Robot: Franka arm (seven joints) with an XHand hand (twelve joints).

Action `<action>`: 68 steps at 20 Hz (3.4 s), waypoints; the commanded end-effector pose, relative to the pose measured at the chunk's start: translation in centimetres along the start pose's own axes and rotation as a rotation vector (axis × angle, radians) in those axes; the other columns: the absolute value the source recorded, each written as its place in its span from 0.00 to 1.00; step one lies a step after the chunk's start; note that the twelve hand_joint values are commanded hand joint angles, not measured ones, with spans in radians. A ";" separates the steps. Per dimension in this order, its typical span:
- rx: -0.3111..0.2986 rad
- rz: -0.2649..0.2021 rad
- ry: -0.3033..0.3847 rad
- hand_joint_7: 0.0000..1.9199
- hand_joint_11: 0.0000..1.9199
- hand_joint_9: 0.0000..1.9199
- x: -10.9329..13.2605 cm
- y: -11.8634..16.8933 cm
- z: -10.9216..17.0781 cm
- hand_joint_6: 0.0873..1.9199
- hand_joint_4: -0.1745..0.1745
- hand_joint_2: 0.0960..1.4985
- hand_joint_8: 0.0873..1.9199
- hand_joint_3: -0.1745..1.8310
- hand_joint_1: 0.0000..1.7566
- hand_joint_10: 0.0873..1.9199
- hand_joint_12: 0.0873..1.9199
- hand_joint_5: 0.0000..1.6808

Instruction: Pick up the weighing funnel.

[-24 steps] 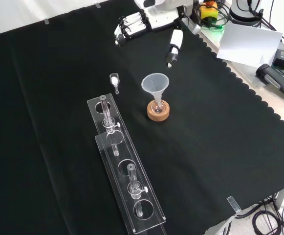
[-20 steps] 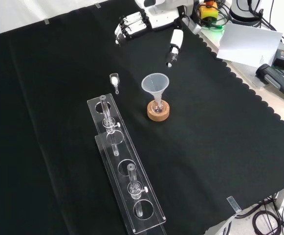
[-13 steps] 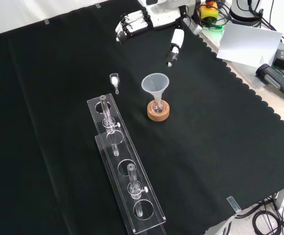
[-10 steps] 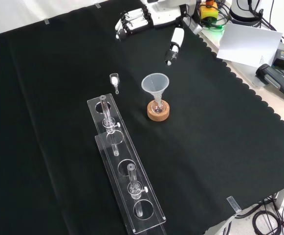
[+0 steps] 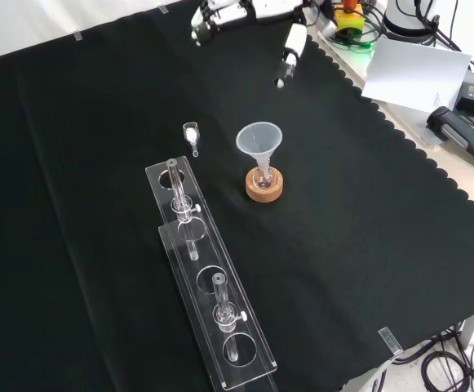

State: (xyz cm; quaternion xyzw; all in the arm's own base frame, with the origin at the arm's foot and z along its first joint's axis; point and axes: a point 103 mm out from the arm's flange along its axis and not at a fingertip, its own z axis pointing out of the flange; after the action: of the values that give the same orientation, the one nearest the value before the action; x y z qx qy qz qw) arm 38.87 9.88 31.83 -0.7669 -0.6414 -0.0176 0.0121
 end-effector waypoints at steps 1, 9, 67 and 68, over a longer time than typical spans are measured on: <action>0.060 -0.019 -0.088 0.13 0.00 0.05 -5.6 -0.1 -2.3 0.00 0.57 0.41 0.26 0.10 0.28 0.44 0.41 0.07; 0.209 -0.102 -0.194 0.17 0.00 0.10 -9.8 2.3 -1.3 0.00 0.57 0.43 0.26 0.12 0.34 0.42 0.47 0.12; 0.518 -0.013 -0.184 0.05 0.00 0.00 -14.3 9.0 16.5 0.00 0.46 0.41 0.14 0.09 0.28 0.25 0.41 0.00; 0.523 -0.013 -0.187 0.05 0.00 0.00 -14.3 9.0 16.7 0.00 0.46 0.41 0.15 0.09 0.28 0.25 0.41 0.00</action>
State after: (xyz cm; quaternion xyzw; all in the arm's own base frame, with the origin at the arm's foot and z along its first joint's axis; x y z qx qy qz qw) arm 45.61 -5.27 15.16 -0.7421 -0.6225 0.2035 0.1425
